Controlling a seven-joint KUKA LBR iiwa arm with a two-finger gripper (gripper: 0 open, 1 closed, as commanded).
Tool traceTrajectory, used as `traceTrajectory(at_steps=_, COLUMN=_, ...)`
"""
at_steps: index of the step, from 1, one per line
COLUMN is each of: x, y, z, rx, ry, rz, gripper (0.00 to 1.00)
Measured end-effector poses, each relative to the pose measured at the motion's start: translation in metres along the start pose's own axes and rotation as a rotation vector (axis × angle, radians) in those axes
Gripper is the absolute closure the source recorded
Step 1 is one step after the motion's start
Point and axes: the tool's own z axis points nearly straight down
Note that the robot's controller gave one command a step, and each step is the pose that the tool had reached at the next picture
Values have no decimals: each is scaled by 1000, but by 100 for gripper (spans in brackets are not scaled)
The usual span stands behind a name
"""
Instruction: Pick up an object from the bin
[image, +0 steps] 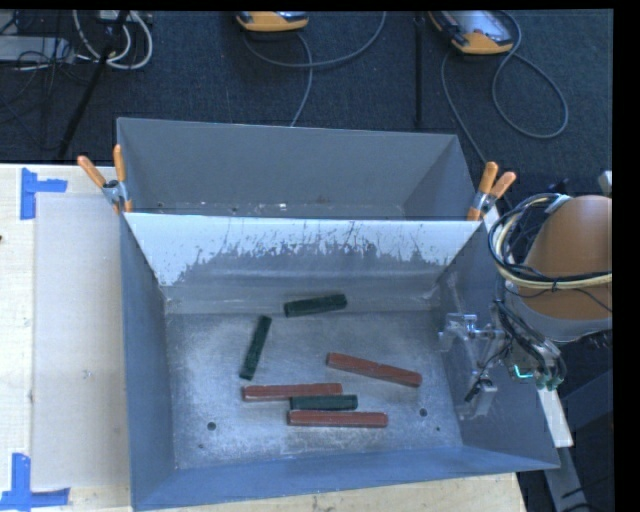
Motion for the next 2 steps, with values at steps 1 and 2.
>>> traceTrajectory(at_steps=1, x=23, y=-28, z=20, rx=1, ry=-5, rz=-293, gripper=0)
traceTrajectory(at_steps=2, x=-2, y=52, z=96, rx=-1, ry=-8, rz=-171, gripper=0)
